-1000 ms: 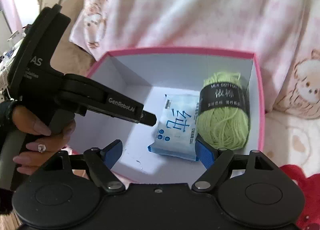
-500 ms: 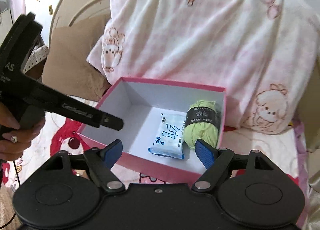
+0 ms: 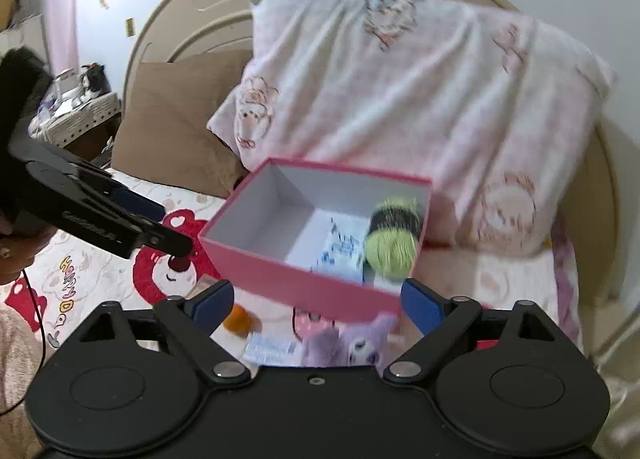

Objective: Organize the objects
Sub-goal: 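Open the left gripper and withdraw from the box, then move the left tool to the white-and-orange floss box and grasp it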

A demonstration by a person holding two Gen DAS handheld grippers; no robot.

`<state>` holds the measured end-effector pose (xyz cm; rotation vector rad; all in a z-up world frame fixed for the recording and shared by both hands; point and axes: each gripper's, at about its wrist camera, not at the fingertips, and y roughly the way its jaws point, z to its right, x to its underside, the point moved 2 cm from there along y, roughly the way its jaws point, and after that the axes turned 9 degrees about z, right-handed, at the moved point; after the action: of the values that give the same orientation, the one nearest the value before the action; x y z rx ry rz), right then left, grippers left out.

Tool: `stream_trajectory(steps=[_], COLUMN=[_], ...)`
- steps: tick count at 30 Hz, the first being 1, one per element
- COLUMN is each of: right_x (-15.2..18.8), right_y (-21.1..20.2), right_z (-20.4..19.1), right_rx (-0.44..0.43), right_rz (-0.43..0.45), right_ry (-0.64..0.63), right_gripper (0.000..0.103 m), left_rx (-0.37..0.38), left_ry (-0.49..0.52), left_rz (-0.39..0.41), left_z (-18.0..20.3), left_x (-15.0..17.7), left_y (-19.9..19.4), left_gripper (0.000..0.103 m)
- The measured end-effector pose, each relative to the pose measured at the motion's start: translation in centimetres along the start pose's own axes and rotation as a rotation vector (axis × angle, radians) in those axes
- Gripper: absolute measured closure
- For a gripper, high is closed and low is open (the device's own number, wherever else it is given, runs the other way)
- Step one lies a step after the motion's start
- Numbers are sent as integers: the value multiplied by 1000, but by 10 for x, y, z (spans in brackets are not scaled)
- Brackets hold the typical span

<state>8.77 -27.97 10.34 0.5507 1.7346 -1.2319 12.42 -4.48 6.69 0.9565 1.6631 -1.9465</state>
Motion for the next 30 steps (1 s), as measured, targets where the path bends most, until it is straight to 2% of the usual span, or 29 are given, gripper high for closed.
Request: stream_trajectory(steps=[4, 7, 13, 20, 25, 30], right_x=[25, 45, 77, 124, 149, 166], right_y=[-6, -9, -13, 4, 17, 34], right_z=[6, 8, 10, 21, 30, 25], right_rx=[-3, -57, -35, -38, -58, -74], right_rz=[-33, -71, -124, -206, -206, -189], right_ry=[-4, 2, 23, 38, 78, 40], right_gripper=[10, 10, 6, 6, 6, 6], left_rx=[-25, -32, 11, 46, 89, 140], left_ry=[0, 5, -54, -59, -59, -108], left_rz=[-10, -26, -101, -128, -142, -132], left_z=[10, 18, 33, 62, 80, 91], left_x=[19, 34, 65, 89, 102, 117], left_y=[-1, 5, 27, 51, 74, 102], left_gripper=[39, 39, 39, 40, 42, 43])
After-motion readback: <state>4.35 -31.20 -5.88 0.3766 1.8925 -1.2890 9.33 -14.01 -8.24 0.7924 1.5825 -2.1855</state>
